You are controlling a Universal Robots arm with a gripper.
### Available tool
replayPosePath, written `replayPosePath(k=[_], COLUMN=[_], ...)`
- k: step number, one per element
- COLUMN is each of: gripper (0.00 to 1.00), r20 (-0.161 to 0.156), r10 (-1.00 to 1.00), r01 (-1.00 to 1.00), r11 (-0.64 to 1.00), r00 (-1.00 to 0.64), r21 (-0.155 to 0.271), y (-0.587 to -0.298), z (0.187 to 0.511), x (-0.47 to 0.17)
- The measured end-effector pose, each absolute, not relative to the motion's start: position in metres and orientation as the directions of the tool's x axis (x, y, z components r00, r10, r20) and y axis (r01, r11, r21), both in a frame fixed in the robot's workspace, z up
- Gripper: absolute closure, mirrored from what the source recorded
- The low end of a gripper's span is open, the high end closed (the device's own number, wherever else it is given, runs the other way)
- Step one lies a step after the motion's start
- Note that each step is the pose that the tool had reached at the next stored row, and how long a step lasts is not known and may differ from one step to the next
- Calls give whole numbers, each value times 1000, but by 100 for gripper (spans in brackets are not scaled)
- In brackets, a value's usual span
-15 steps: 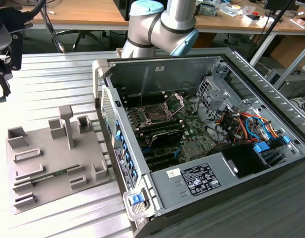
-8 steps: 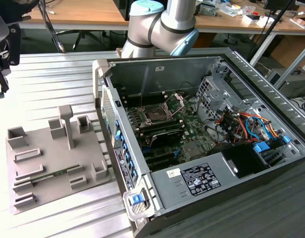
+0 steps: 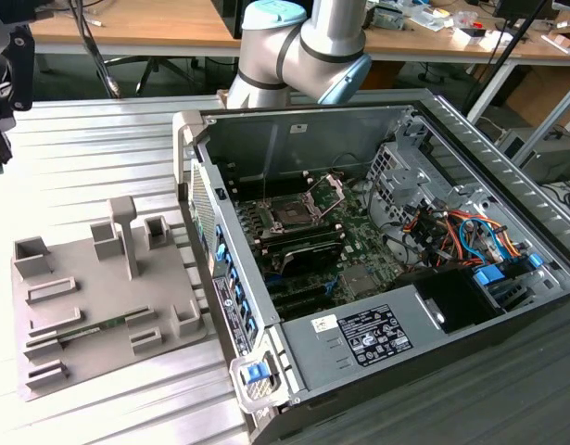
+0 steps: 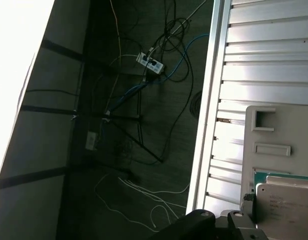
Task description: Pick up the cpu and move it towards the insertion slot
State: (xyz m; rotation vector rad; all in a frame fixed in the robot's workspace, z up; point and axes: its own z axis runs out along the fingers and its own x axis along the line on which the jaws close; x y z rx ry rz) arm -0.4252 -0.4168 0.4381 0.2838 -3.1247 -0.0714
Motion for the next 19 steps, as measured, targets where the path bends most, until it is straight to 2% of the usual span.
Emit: replayPosePath(k=[19], gripper=[45], r20=[-1], r10=[-180], r01=[-180], r11=[983], r00=[-984], r21=[46], y=[-417], z=[453], x=[-425])
